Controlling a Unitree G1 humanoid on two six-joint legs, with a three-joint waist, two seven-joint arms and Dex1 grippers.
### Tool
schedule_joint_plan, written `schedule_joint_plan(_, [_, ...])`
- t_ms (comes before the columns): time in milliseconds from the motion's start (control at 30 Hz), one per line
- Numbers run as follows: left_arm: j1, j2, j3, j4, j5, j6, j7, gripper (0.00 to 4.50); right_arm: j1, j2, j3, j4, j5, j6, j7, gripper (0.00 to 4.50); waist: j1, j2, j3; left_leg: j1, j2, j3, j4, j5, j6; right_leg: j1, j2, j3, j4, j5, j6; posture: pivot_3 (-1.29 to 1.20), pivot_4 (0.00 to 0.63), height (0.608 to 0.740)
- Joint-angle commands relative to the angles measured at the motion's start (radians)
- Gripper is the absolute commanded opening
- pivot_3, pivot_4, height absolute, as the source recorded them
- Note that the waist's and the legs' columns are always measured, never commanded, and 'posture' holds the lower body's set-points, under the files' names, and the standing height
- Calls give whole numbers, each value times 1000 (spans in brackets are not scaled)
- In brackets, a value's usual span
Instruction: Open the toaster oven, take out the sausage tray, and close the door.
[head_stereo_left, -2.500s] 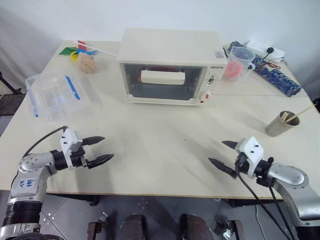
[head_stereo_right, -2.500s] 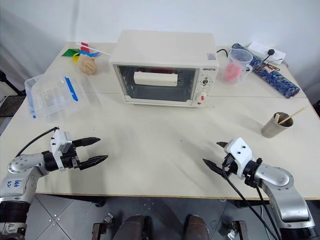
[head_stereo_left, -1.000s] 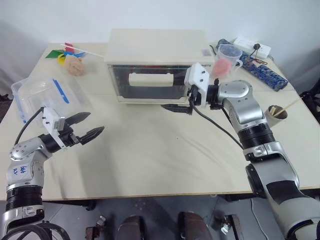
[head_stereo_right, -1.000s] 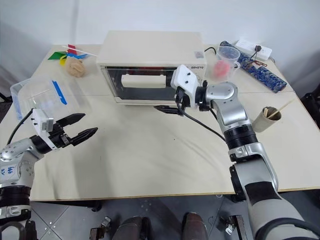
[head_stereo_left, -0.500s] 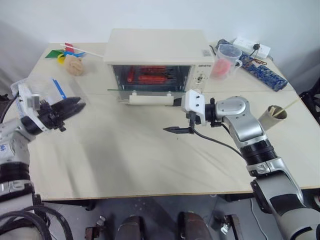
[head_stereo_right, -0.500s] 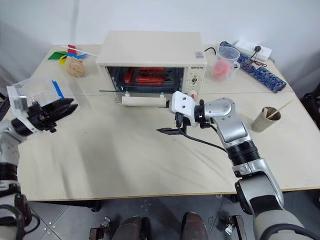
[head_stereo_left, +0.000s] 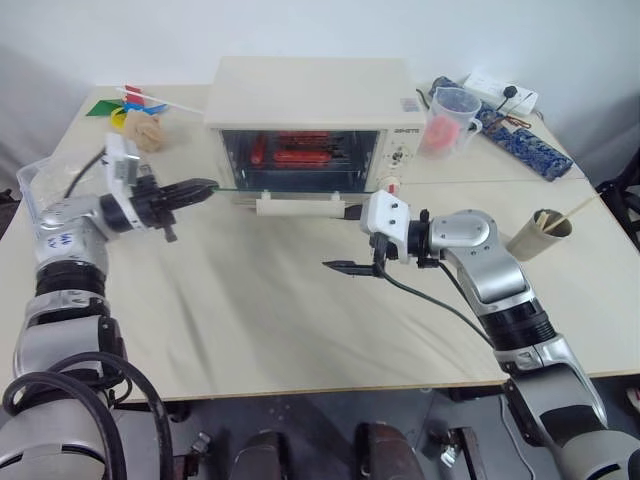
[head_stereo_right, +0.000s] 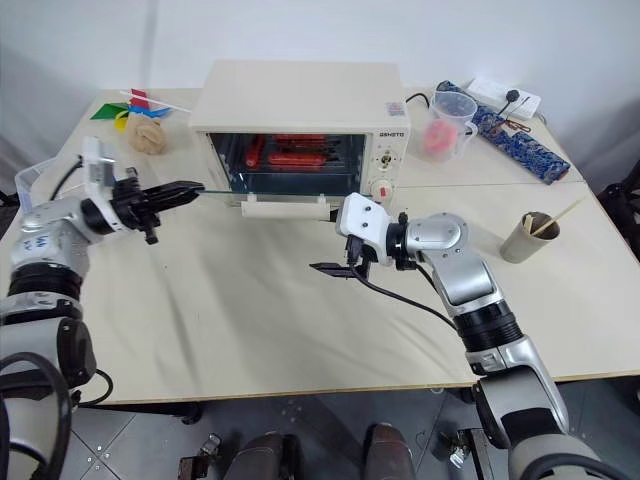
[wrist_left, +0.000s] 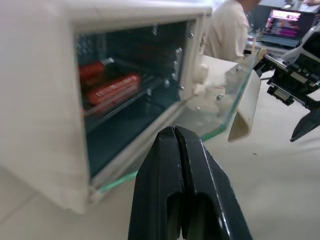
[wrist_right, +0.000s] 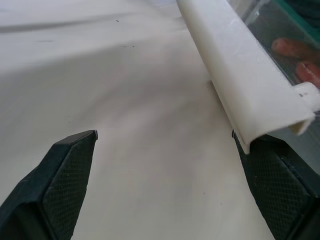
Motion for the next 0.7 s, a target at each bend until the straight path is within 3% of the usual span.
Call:
schedule_joint_plan(33, [-43, -7, -4, 23, 25, -31, -3, 13, 21, -18, -26, -103, 23, 50, -23, 4500, 0, 0, 0, 0, 0, 0, 0, 0, 0, 0, 0, 0, 0, 0, 0, 0, 150, 740])
schedule_joint_plan(133, [-55, -16, -1, 40, 35, -36, -8, 13, 46, -48, -18, -159, 22, 136, -22, 4500, 1, 0, 0, 0, 0, 0, 0, 0, 0, 0, 0, 0, 0, 0, 0, 0, 150, 740])
schedule_joint_plan(367, [-66, -31, -8, 55, 58, -39, -26, 13, 208, -314, 19, -365, 35, 337, 119, 4500, 24, -2, 1, -2, 0, 0, 1, 0, 0, -1, 0, 0, -1, 0, 0, 0, 150, 740])
schedule_joint_plan(700, [12, -46, -89, 33, 154, -92, -43, 13, 272, -502, -131, -449, 123, 397, 151, 4500, 26, -3, 2, -5, 0, 0, 5, 0, 1, -2, 0, 0, -1, 0, 0, 0, 150, 740])
